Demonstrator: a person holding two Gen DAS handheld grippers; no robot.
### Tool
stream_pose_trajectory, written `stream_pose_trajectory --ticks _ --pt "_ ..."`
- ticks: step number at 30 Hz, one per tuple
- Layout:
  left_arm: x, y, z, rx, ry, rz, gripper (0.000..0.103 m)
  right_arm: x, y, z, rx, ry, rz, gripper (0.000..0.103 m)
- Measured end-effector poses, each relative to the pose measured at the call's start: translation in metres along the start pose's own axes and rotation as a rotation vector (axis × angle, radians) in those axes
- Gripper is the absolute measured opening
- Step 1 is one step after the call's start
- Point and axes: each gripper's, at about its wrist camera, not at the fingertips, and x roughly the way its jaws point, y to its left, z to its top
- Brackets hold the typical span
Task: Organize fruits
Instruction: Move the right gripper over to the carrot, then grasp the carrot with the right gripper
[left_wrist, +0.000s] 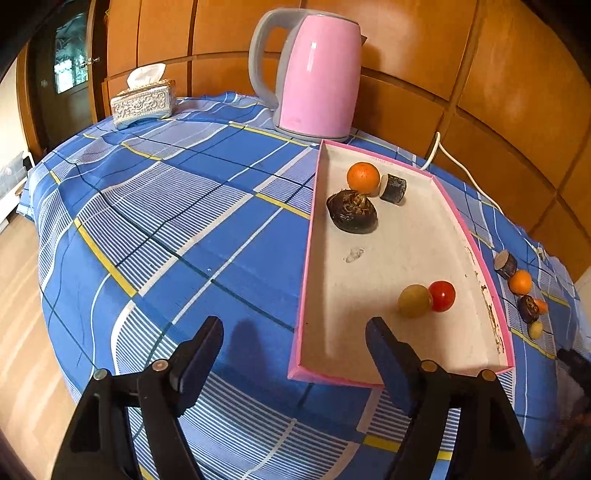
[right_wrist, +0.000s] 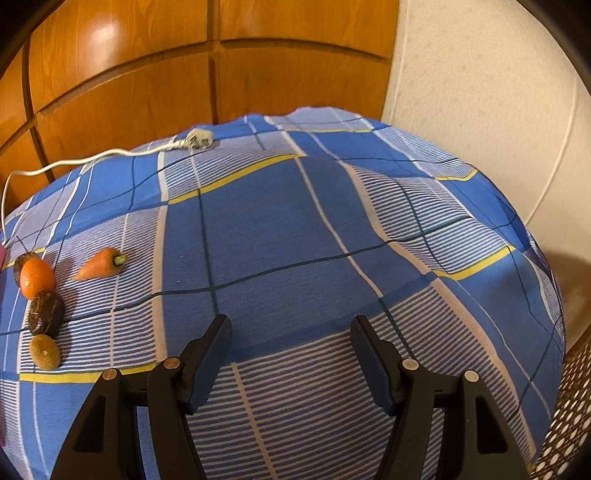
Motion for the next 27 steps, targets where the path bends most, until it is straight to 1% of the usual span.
stream_pose_trajectory --ticks 2,3,5,6,8,9,12,15,18,21,22,23,24,25,26,27 --pt "0.001 0.001 0.000 -0.005 0.004 -0.001 0.080 -0.002 0.006 0.006 -0.021 0.032 0.062 0.068" --pt "0.001 0.001 0.000 -0.008 0.006 0.000 0.080 -0.007 0.014 0.012 -0.051 0.030 0.102 0.068" --pt "0.002 0.002 0.000 -0.011 0.008 0.000 0.080 -0.015 0.028 0.018 -0.125 0.005 0.134 0.068" --pt "0.002 0.002 0.000 -0.011 0.008 0.000 0.080 -0.020 0.042 0.022 -0.195 -0.010 0.163 0.068" --pt "0.001 0.002 0.001 -0.011 0.005 -0.002 0.080 -0.023 0.058 0.027 -0.268 -0.010 0.197 0.068" --pt "0.001 0.002 0.001 -0.011 0.005 -0.003 0.080 -0.023 0.071 0.030 -0.326 -0.005 0.219 0.065" --pt "0.001 0.002 0.001 -0.011 0.005 -0.006 0.080 -0.019 0.098 0.037 -0.453 0.008 0.227 0.065" --pt "0.000 0.003 0.001 -0.013 0.002 -0.006 0.080 -0.007 0.124 0.038 -0.600 0.045 0.204 0.065" --pt "0.000 0.002 0.001 -0.013 0.003 -0.006 0.080 0.004 0.138 0.037 -0.710 0.070 0.197 0.064" --pt "0.001 0.001 0.000 -0.008 0.006 -0.005 0.081 0.012 0.141 0.038 -0.745 0.068 0.199 0.063" --pt "0.001 0.001 0.000 -0.007 0.008 -0.004 0.081 0.013 0.140 0.040 -0.742 0.069 0.208 0.060" --pt "0.002 0.001 -0.001 -0.005 0.011 -0.002 0.081 0.015 0.140 0.041 -0.738 0.074 0.217 0.048" --pt "0.002 0.001 -0.002 -0.004 0.012 -0.003 0.081 0.016 0.137 0.042 -0.725 0.087 0.246 0.037" --pt "0.002 0.000 -0.003 -0.002 0.014 -0.002 0.081 0.017 0.136 0.043 -0.719 0.093 0.257 0.033" --pt "0.002 0.000 -0.003 0.000 0.015 -0.001 0.081 0.018 0.133 0.043 -0.716 0.092 0.255 0.027" --pt "0.002 0.000 -0.004 0.002 0.014 0.000 0.081 0.018 0.130 0.043 -0.711 0.096 0.255 0.027"
